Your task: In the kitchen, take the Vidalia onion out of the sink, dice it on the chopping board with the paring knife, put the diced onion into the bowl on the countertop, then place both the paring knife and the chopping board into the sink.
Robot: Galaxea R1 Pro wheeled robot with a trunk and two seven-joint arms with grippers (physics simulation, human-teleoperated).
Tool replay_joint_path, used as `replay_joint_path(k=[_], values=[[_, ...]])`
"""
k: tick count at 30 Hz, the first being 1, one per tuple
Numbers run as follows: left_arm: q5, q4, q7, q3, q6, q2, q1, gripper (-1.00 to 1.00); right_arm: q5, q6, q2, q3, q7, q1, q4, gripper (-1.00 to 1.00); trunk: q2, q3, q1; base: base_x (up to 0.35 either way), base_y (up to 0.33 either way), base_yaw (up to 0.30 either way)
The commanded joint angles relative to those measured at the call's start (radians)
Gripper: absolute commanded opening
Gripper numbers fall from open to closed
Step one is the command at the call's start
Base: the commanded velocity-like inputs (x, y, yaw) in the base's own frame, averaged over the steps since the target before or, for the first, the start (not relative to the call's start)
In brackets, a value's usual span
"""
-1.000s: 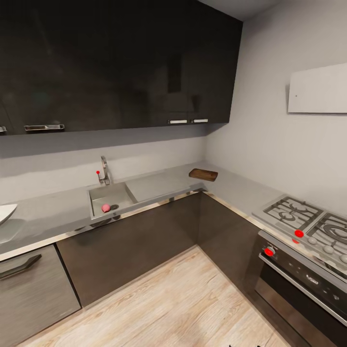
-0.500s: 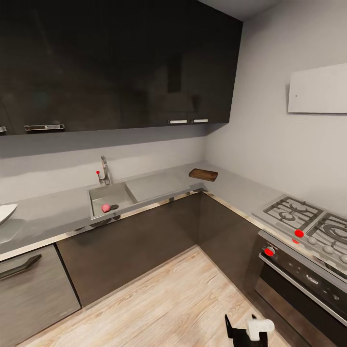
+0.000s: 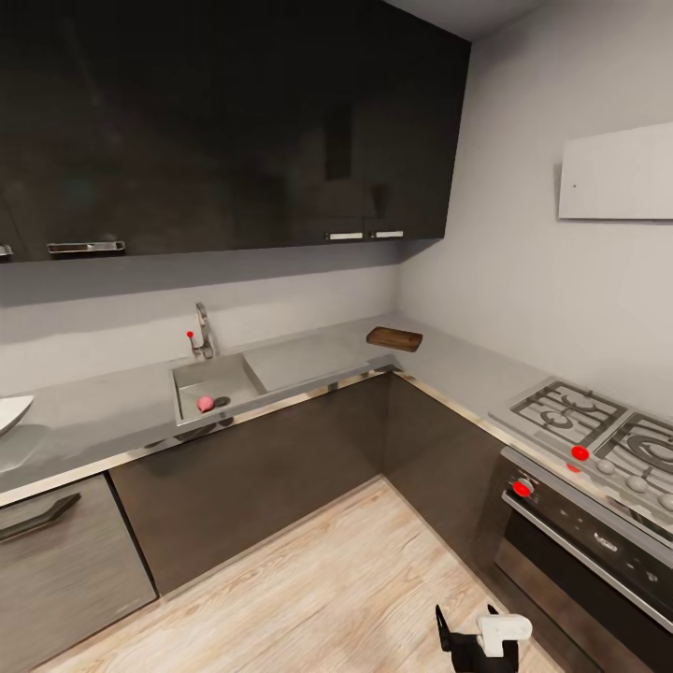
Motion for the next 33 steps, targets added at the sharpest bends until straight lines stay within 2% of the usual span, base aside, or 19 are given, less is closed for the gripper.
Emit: replay_joint_path(k=[1,28,32,33], values=[[0.001,-0.001,0.000,0.000,-0.001,0.000,0.001,1.00,0.000,-0.001,-0.001,0.000,-0.001,0.001,0.002,1.00,-0.001,0.000,0.000,0.000,0.000,0.000],[0.002,0.016,0.004,0.003,0.009,-0.008,0.001,1.00,-0.001,0.001,-0.001,-0.001,0.002,0.003,0.022,1.00,-0.001,0.000,0.000,0.000,0.000,0.000],[0.002,-0.032,0.005,0.003,0.049,-0.016,0.001,1.00,-0.001,0.001,-0.001,-0.001,0.003,0.003,0.023,1.00,-0.001,0.000,0.000,0.000,0.000,0.000],[0.001,-0.059,0.005,0.003,0.084,-0.021,0.001,1.00,-0.001,0.001,-0.001,-0.001,0.003,0.003,0.024,1.00,-0.001,0.000,0.000,0.000,0.000,0.000]])
